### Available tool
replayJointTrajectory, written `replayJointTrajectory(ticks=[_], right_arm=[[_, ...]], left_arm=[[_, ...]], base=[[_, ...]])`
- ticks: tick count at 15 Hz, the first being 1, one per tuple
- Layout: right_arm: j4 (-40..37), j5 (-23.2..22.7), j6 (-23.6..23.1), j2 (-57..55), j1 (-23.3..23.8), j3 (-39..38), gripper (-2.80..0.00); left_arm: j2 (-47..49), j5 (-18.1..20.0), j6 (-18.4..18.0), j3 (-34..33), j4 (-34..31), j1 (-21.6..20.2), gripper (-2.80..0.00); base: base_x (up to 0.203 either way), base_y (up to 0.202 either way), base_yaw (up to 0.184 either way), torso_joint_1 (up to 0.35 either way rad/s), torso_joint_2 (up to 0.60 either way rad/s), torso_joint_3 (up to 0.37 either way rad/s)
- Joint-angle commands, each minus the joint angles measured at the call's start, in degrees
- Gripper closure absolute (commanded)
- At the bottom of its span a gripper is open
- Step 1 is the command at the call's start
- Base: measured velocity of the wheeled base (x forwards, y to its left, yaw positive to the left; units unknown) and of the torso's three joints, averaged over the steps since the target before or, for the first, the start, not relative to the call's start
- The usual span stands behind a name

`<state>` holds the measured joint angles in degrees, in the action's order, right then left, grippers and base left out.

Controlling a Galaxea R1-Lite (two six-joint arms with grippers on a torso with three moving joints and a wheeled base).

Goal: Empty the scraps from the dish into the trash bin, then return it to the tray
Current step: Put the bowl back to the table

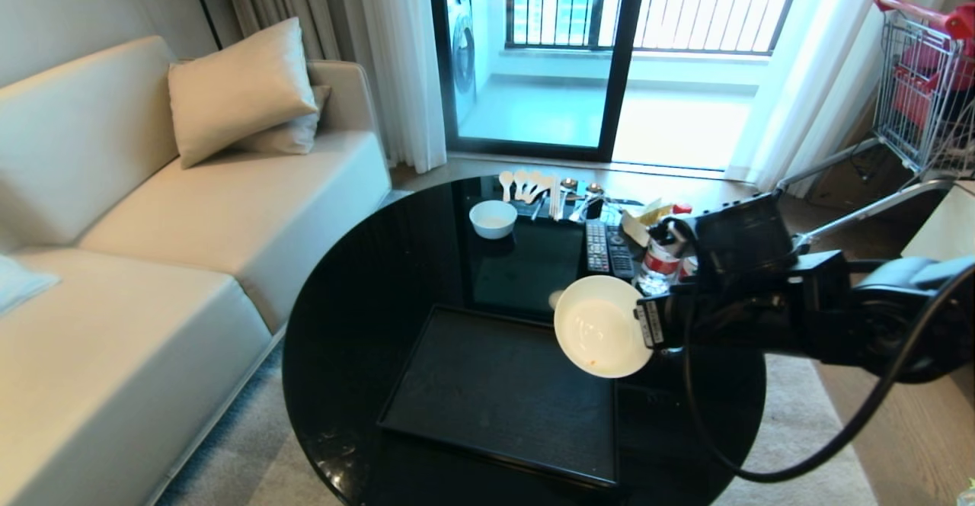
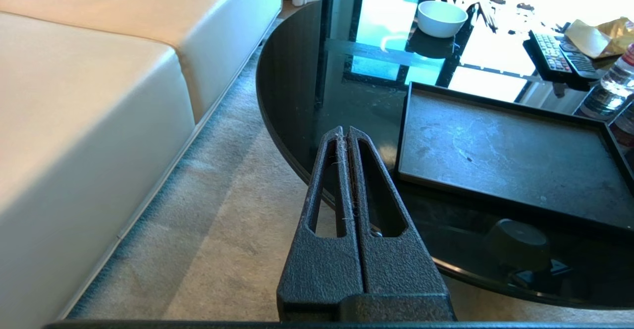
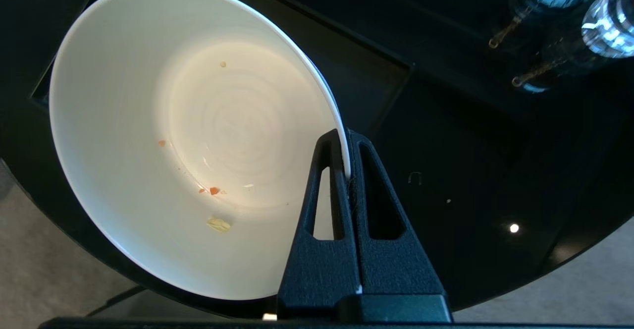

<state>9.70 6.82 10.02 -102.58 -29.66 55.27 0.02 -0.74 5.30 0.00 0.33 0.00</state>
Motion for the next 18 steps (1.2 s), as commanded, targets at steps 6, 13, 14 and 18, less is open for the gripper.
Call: replayJointTrajectory(ticks=[6,13,14,18], right_arm=[[-12.56,2.95,20.10,-15.75,-5.52,15.26,0.00],[-22.38,3.11,26.62,-27.84,-7.08,29.90,0.00],[-22.21,3.27,26.68,-28.78,-7.08,29.93,0.00],[-21.02,6.19,27.26,-32.12,-6.90,30.07,0.00]], left_arm=[[-0.02,-0.05,0.07,0.00,0.02,0.00,0.00],[-0.02,-0.05,0.07,0.00,0.02,0.00,0.00],[-0.02,-0.05,0.07,0.00,0.02,0.00,0.00],[-0.02,-0.05,0.07,0.00,0.02,0.00,0.00]], base=[[0.000,0.000,0.000,0.000,0.00,0.000],[0.000,0.000,0.000,0.000,0.00,0.000],[0.000,0.000,0.000,0.000,0.00,0.000],[0.000,0.000,0.000,0.000,0.00,0.000]])
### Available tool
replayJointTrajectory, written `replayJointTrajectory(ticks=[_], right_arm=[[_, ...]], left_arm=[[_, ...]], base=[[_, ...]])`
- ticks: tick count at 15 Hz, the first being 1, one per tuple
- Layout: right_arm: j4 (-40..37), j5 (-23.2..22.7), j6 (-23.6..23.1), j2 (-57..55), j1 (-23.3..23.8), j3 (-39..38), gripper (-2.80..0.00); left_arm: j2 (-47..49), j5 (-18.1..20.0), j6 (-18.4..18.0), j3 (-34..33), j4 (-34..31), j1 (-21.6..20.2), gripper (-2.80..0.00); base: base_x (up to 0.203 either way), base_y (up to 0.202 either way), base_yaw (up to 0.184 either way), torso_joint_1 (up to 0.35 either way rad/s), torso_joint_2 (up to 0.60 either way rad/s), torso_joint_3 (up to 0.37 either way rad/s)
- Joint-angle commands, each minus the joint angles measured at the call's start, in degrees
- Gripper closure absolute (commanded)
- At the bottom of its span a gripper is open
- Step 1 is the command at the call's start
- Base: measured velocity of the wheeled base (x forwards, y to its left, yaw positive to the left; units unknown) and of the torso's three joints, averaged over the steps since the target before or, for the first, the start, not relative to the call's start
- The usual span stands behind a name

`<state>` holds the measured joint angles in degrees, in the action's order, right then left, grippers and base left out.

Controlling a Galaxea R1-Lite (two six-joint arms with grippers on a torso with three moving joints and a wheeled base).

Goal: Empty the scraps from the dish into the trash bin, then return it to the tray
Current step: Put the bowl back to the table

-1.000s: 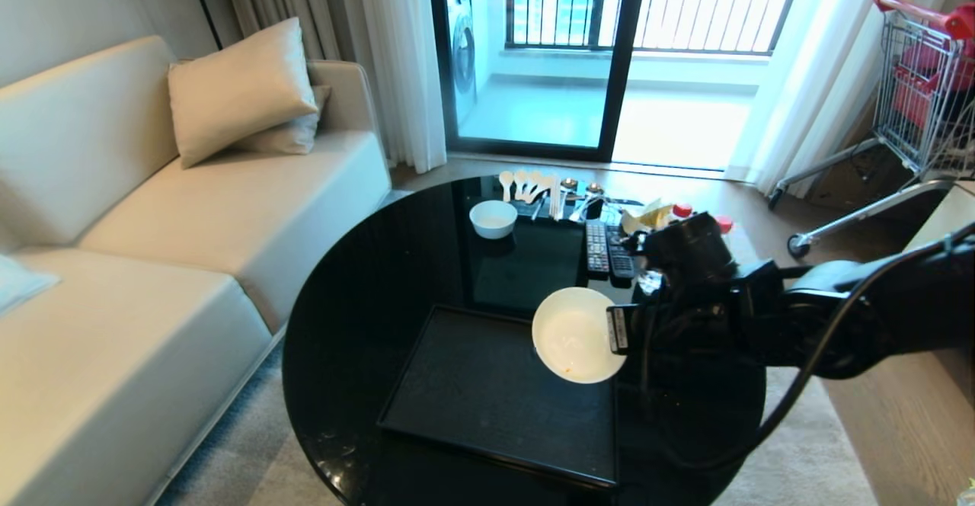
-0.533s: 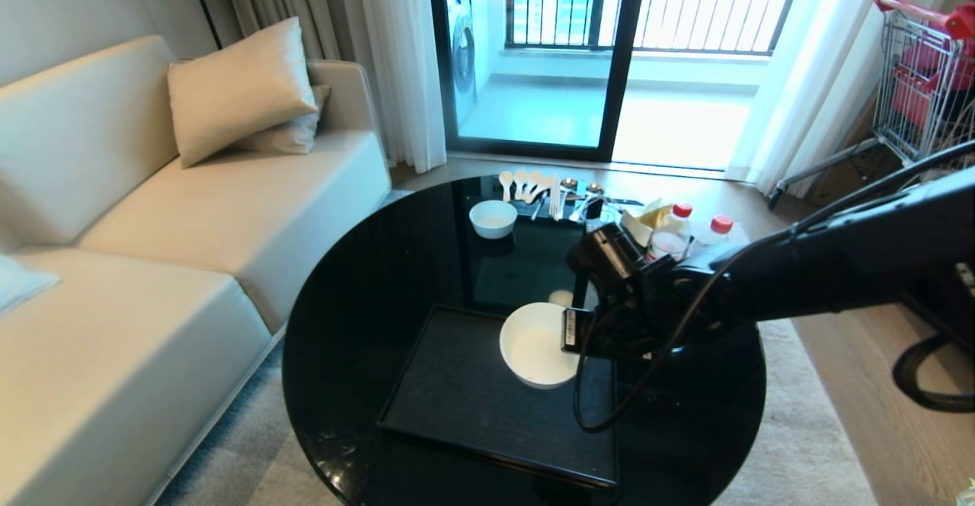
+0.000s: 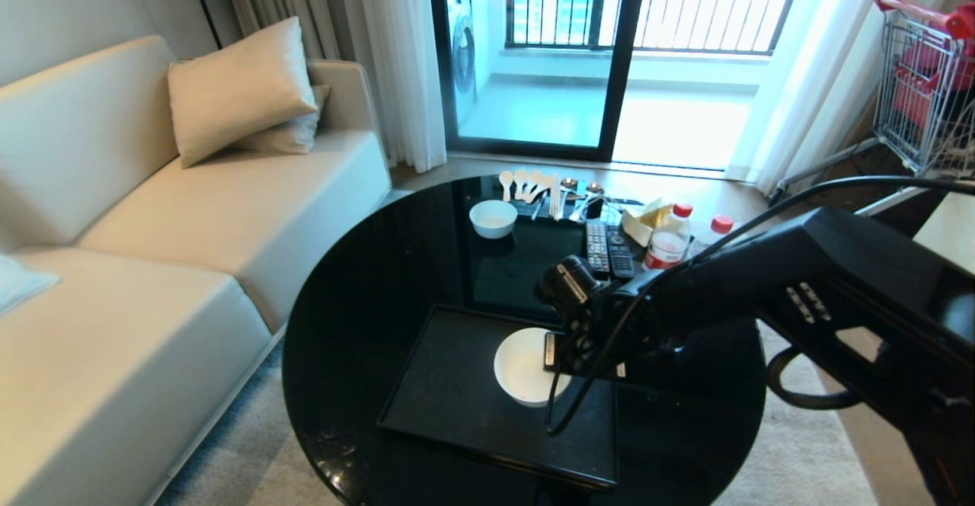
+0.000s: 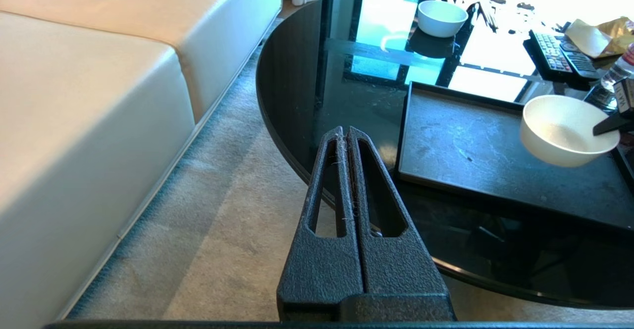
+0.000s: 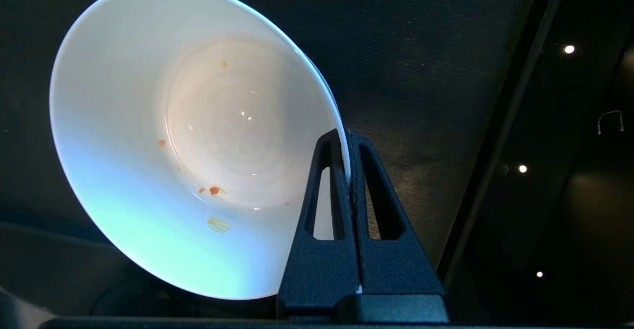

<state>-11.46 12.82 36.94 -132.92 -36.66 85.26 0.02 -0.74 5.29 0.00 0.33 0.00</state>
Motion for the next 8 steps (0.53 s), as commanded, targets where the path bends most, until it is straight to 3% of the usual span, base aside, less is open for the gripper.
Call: replayJointTrajectory(ticks=[1,8], right_arm=[[0.38,0.24,0.92,-2.21,0.13,0.14,0.00],[3.32,0.14,3.07,-5.06,0.09,2.19,0.00]], left_arm=[[-0.02,-0.05,0.07,0.00,0.02,0.00,0.00],[-0.02,-0.05,0.07,0.00,0.02,0.00,0.00]], base=[[0.000,0.000,0.000,0.000,0.00,0.000],[0.000,0.000,0.000,0.000,0.00,0.000]])
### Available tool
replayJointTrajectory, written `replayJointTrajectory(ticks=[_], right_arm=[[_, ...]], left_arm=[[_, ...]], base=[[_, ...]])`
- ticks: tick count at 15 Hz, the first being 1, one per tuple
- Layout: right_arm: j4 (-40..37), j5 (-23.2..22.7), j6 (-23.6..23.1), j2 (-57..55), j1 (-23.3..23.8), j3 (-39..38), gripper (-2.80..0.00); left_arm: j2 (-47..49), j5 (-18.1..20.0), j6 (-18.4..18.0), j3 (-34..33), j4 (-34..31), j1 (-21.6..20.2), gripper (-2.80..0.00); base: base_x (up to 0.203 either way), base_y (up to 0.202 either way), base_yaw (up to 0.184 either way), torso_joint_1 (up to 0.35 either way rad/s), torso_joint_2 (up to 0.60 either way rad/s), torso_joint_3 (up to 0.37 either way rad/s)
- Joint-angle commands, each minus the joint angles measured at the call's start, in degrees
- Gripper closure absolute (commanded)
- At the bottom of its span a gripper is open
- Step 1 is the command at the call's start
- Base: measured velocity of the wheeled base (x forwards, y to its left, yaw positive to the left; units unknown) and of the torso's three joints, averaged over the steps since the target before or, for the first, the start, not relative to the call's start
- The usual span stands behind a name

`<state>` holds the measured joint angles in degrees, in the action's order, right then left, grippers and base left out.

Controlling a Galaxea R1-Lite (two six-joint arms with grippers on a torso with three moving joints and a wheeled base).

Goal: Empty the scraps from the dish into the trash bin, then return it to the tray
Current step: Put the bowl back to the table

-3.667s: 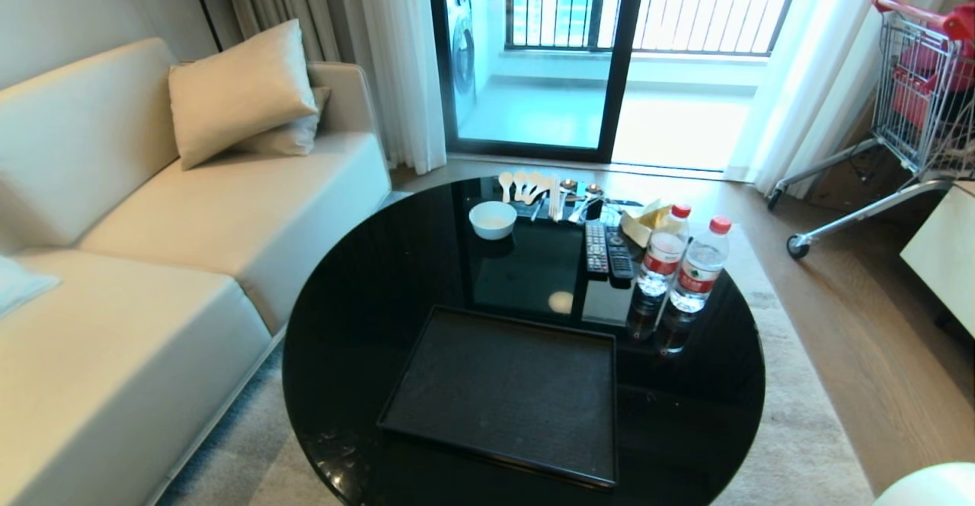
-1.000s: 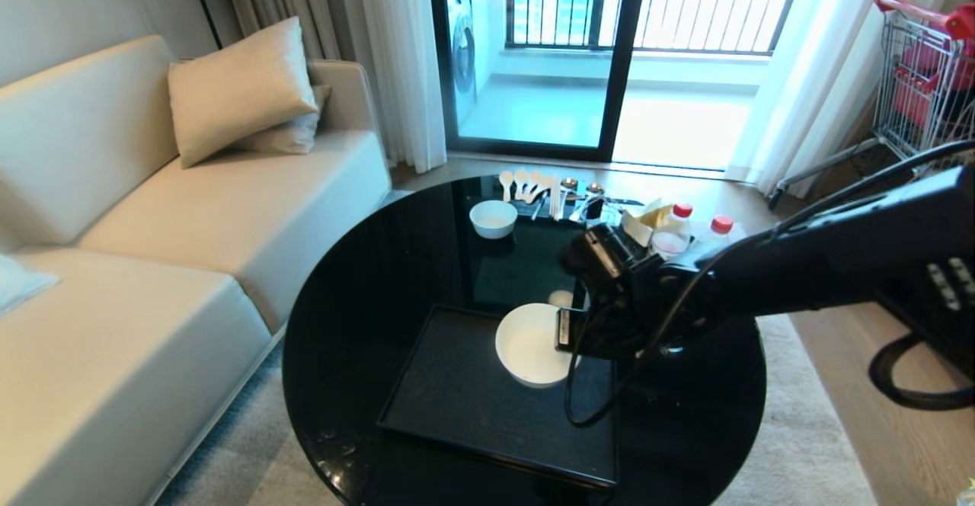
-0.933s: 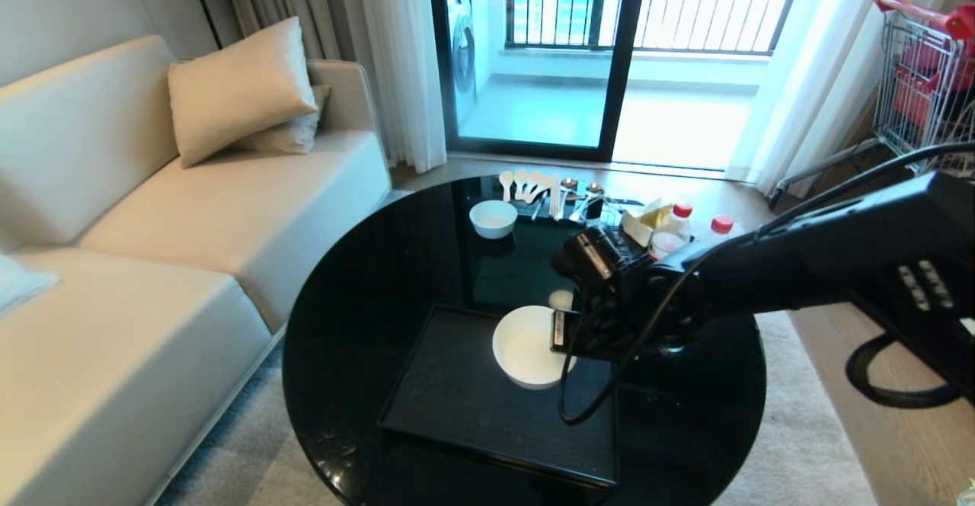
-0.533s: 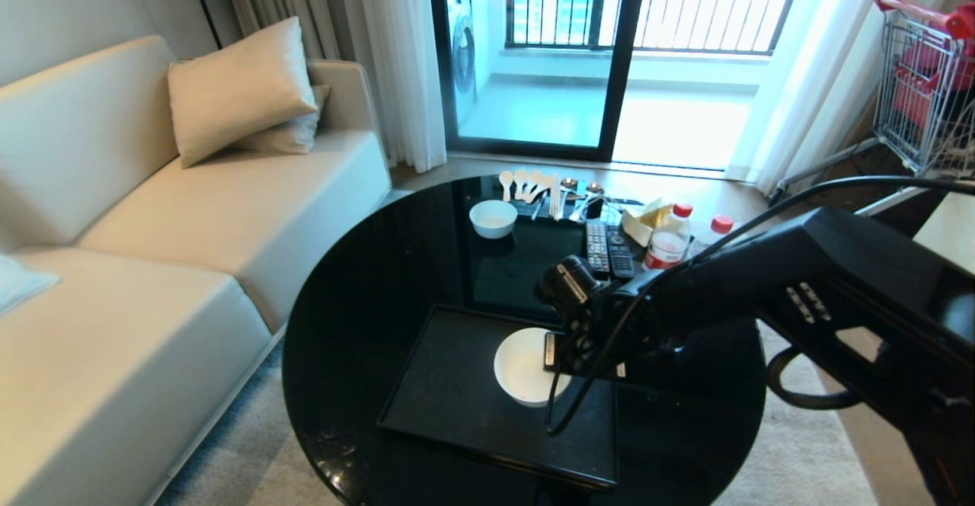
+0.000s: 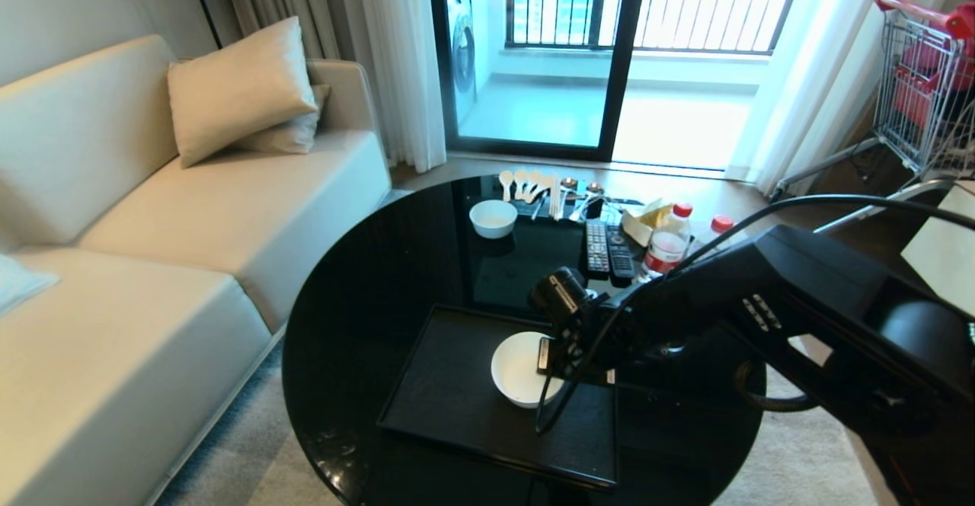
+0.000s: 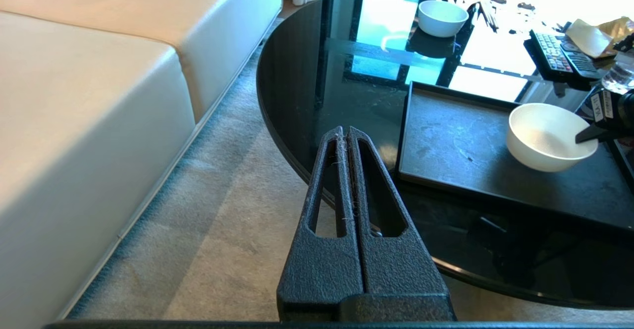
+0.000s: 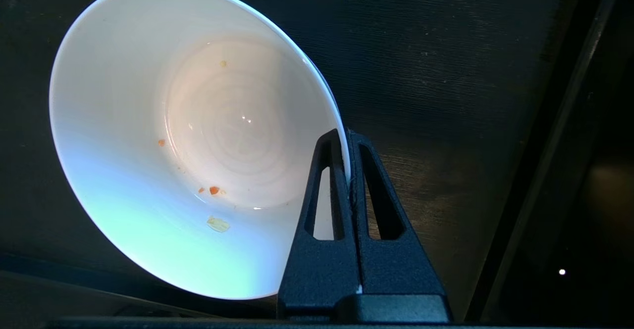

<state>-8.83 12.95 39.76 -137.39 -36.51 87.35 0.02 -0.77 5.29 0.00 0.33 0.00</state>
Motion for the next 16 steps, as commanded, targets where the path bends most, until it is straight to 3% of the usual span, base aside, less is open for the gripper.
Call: replayJointTrajectory(ticks=[1,15,16], right_arm=[[1.48,-0.03,0.33,-0.79,-0.05,0.02,0.00],[2.32,-0.11,0.49,-2.09,-0.05,-0.16,0.00],[2.24,-0.11,0.56,-2.09,-0.05,-0.16,-2.80]], left_arm=[[-0.02,-0.02,0.07,0.00,0.02,0.00,0.00],[-0.02,-0.02,0.07,0.00,0.02,0.00,0.00],[-0.02,-0.02,0.07,0.00,0.02,0.00,0.00]], base=[[0.000,0.000,0.000,0.000,0.00,0.000],[0.000,0.000,0.000,0.000,0.00,0.000],[0.000,0.000,0.000,0.000,0.00,0.000]])
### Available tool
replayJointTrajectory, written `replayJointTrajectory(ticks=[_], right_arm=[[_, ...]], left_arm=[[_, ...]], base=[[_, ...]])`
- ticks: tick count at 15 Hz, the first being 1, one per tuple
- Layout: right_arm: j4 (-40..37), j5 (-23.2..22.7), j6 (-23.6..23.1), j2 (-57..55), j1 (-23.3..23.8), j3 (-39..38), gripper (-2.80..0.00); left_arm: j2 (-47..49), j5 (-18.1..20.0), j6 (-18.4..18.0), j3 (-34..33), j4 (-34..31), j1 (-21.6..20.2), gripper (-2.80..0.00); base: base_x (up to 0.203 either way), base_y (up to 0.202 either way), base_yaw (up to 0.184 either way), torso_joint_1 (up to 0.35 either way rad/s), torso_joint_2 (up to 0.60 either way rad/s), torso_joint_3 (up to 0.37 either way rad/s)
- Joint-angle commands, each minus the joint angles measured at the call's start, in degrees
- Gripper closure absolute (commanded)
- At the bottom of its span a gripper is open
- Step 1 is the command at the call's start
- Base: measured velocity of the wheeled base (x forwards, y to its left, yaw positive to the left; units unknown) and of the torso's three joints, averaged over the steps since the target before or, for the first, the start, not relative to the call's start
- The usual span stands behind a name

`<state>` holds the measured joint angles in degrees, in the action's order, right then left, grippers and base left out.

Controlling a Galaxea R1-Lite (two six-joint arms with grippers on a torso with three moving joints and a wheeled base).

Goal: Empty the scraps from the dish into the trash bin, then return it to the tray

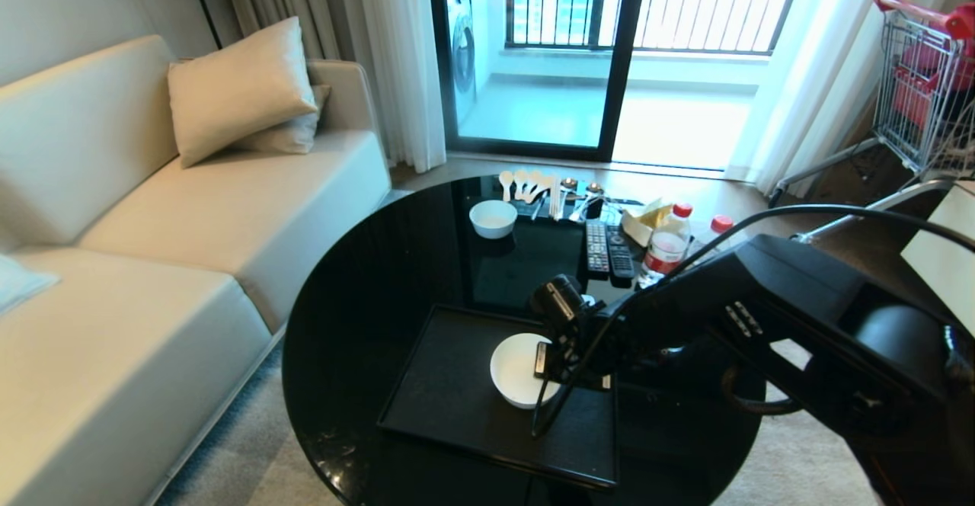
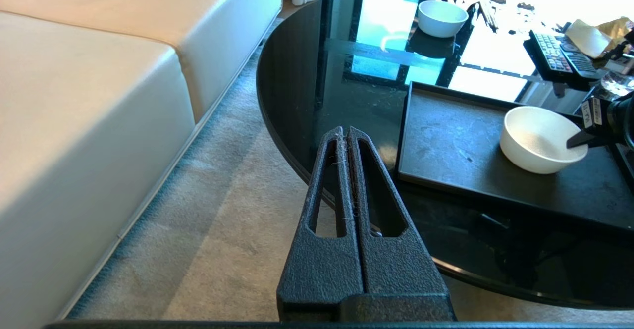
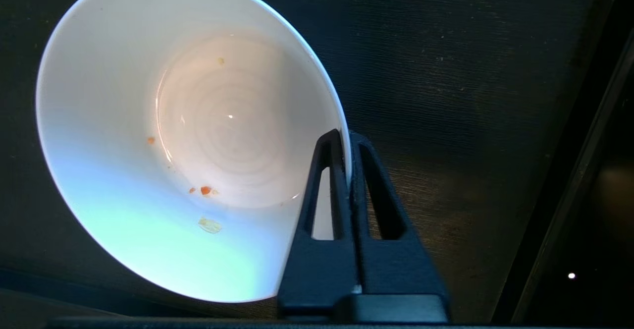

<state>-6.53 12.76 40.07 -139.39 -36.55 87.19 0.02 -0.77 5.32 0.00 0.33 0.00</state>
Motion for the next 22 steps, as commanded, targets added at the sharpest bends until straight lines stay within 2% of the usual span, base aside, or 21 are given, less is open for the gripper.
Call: replayJointTrajectory(ticks=[1,11,16,21,22], right_arm=[[-0.06,0.07,0.27,-0.07,-0.02,0.00,-2.80],[-0.03,1.15,-0.22,5.56,-0.02,0.02,-2.80],[-0.18,1.94,-4.00,14.38,-0.02,-1.68,-2.80],[0.18,2.13,-7.96,25.98,-0.36,-11.59,-2.80],[0.19,2.13,-8.14,28.04,-0.45,-13.52,-0.67]], left_arm=[[-0.02,-0.02,0.05,0.00,0.02,0.00,0.00],[-0.02,-0.02,0.05,0.00,0.02,0.00,0.00],[-0.02,-0.02,0.05,0.00,0.02,0.00,0.00],[-0.02,-0.02,0.05,0.00,0.02,0.00,0.00],[-0.02,-0.02,0.05,0.00,0.02,0.00,0.00]], base=[[0.000,0.000,0.000,0.000,0.00,0.000],[0.000,0.000,0.000,0.000,0.00,0.000],[0.000,0.000,0.000,0.000,0.00,0.000],[0.000,0.000,0.000,0.000,0.00,0.000],[0.000,0.000,0.000,0.000,0.00,0.000]])
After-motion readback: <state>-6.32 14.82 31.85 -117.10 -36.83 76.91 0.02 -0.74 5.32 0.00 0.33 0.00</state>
